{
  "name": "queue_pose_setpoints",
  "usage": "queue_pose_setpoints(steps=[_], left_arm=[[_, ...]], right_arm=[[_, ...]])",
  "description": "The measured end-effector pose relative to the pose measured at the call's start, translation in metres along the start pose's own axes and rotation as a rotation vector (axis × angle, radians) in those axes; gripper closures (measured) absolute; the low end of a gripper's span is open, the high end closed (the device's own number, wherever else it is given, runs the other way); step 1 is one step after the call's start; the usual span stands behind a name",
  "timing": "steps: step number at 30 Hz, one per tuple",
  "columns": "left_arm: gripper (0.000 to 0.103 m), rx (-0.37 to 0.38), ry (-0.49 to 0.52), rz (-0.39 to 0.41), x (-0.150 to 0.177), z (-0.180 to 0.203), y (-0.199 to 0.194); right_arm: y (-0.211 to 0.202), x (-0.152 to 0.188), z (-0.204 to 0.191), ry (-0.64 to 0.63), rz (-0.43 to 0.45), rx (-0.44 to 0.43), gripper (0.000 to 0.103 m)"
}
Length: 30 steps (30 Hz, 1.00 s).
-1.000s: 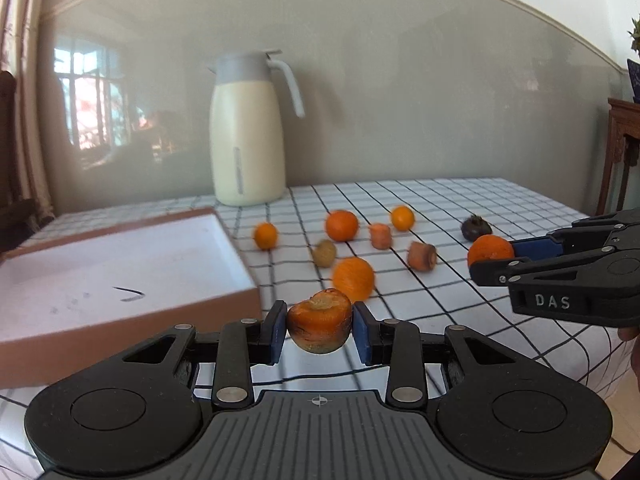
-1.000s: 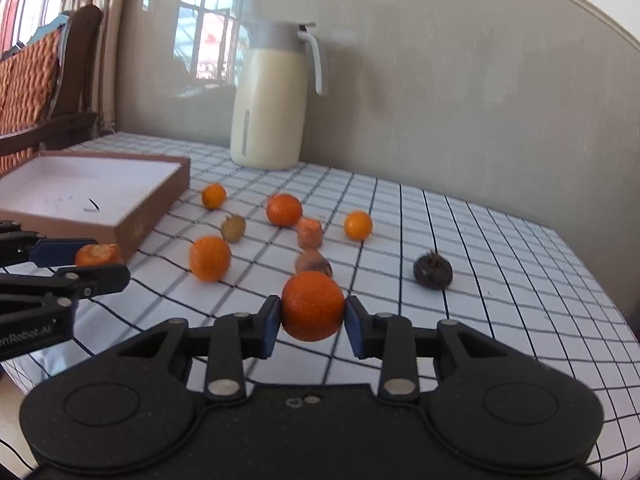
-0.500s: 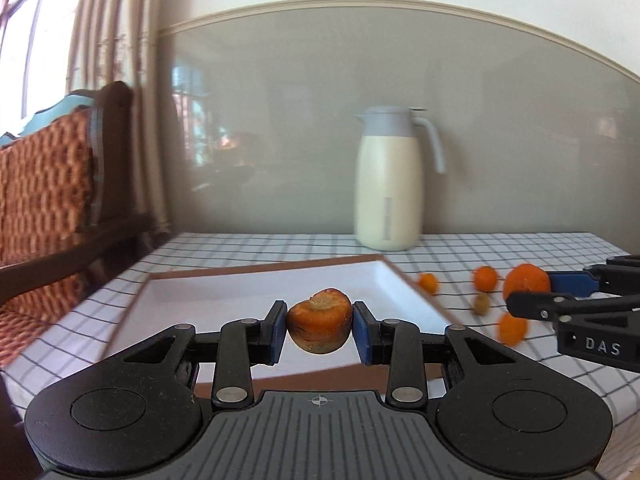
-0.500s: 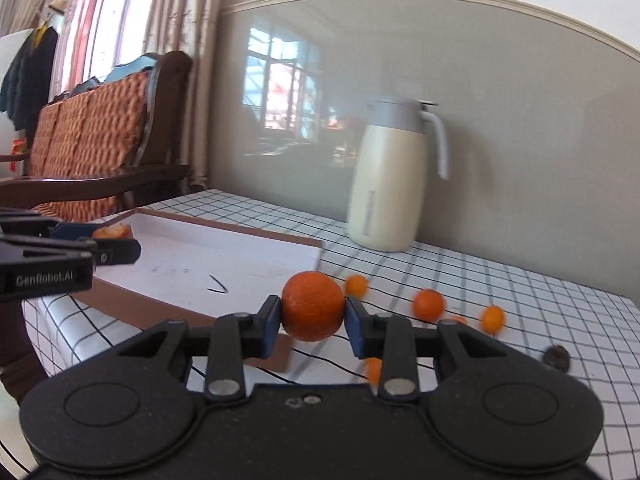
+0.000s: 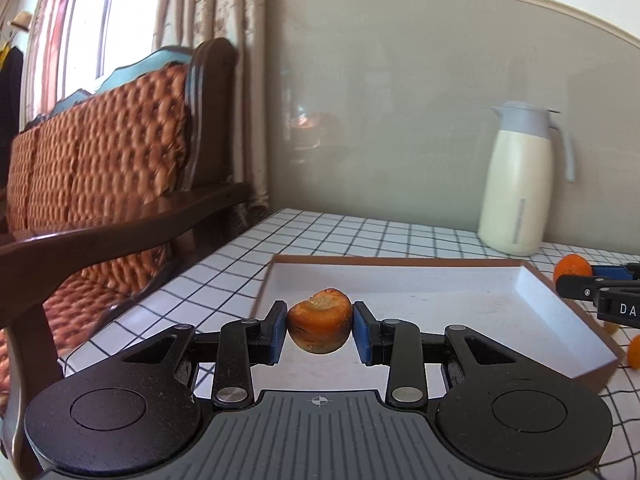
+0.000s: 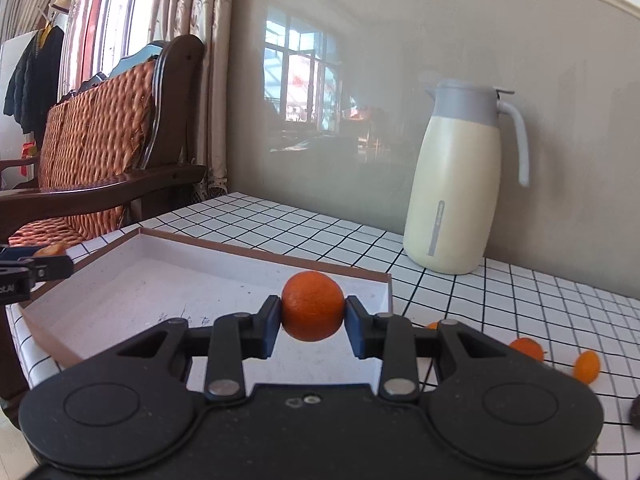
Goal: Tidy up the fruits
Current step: 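Carry both held items over the brown box and open both grippers, then withdraw both grippers from the box back toward the fruits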
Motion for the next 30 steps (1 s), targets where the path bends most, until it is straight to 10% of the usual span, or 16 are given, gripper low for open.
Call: queue_pose_setpoints(steps=[8,10,11,14,30], left_arm=[[0.067,-0.003,-0.020,-0.006,0.001,-0.010,0.014],[0.040,-0.032,-0.049,0.030,-0.004,-0.014,0.012],[0.000,-0.065,-0.058,0.079,-0.009,-0.017,0.005],[0.000,-0.119,-0.038,0.191,-0.022,-0.020,-0.014],[0.000,-0.122,-0.051,0.147,-0.018,-0.001,-0.033]], right_arm=[[0.036,-0.014,0.008,-0.005,-0.026,0.028,0.067],[0.025,-0.019,0.016,0.001,0.068,0.092,0.005],[0.019,-0.021,0.020,0.012,0.103,0.100,0.006],[0.007,-0.018,0.035,0.006,0.121,0.152,0.007],[-0.033,-0.009,0.058,0.074,0.150,0.140,0.006]])
Point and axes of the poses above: each gripper's, at about its wrist camera, not at the fingertips, and y roughly the way its jaws point, z to its right, x to its underside, the point moved 9 cm from there along y, roughly the way its jaws point, and after that the axes turned 1 degree about -y, right-handed, at the moved point
